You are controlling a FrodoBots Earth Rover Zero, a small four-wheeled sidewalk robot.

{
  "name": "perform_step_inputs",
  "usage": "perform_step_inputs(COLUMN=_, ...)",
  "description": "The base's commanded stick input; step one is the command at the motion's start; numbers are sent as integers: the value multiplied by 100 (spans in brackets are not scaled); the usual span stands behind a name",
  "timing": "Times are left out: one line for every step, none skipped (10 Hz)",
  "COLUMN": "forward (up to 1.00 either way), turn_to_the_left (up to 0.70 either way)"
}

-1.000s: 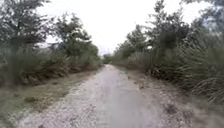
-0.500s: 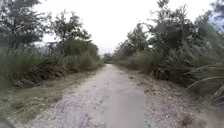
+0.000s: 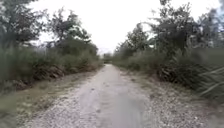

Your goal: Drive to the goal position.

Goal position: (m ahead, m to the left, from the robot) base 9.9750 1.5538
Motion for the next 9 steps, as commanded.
perform_step_inputs(forward=50, turn_to_the_left=0)
perform_step_inputs(forward=50, turn_to_the_left=0)
perform_step_inputs(forward=50, turn_to_the_left=0)
perform_step_inputs(forward=50, turn_to_the_left=0)
perform_step_inputs(forward=50, turn_to_the_left=0)
perform_step_inputs(forward=50, turn_to_the_left=0)
perform_step_inputs(forward=50, turn_to_the_left=0)
perform_step_inputs(forward=50, turn_to_the_left=0)
perform_step_inputs(forward=50, turn_to_the_left=0)
